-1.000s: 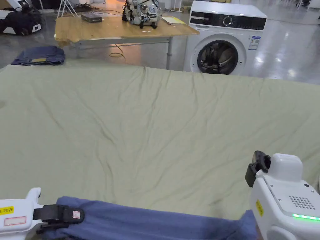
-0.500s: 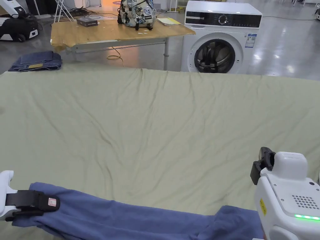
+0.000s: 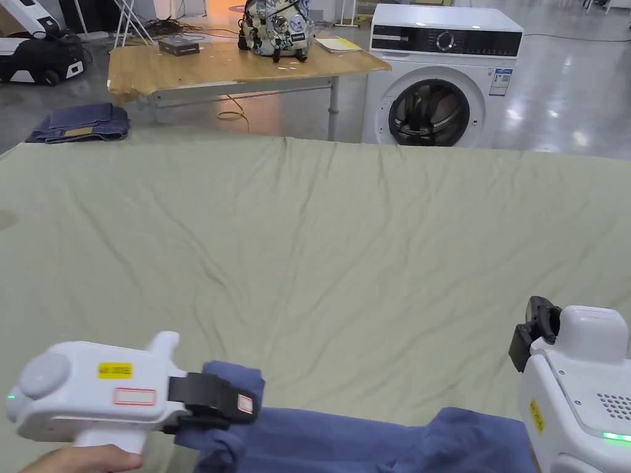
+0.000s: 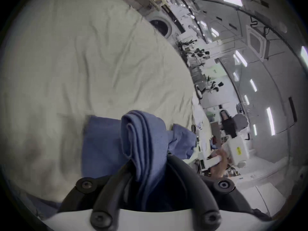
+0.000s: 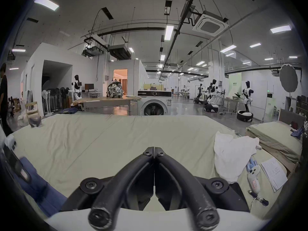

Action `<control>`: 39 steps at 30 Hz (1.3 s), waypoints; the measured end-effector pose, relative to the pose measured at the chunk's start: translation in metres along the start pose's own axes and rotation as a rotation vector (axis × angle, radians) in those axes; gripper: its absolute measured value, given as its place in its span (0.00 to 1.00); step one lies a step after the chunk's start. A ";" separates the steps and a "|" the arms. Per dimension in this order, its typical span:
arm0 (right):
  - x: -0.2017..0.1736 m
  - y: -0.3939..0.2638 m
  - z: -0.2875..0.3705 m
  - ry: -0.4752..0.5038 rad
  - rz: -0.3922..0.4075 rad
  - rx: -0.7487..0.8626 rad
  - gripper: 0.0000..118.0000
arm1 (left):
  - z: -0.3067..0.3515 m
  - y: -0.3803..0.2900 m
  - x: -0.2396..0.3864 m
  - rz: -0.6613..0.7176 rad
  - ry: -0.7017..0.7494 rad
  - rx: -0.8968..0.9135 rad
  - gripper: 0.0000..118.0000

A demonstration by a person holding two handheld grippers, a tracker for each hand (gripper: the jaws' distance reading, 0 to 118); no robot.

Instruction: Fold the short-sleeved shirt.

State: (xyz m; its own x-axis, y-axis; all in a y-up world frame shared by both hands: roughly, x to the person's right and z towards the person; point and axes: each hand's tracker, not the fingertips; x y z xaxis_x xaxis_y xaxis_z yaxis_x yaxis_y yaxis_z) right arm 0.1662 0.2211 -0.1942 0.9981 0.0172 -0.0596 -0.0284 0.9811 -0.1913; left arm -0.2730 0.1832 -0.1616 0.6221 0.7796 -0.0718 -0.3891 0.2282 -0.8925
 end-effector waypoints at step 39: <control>0.017 -0.023 0.009 -0.013 -0.021 -0.085 0.00 | -0.043 -0.018 -0.003 0.040 -0.073 0.025 0.09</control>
State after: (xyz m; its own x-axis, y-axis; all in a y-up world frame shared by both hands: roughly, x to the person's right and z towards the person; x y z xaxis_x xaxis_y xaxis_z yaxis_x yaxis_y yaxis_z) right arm 0.1842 0.2007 -0.1819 0.9991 -0.0002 -0.0422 -0.0114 0.9613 -0.2754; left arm -0.2386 0.1510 -0.1644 0.5549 0.8287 -0.0738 -0.4302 0.2099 -0.8780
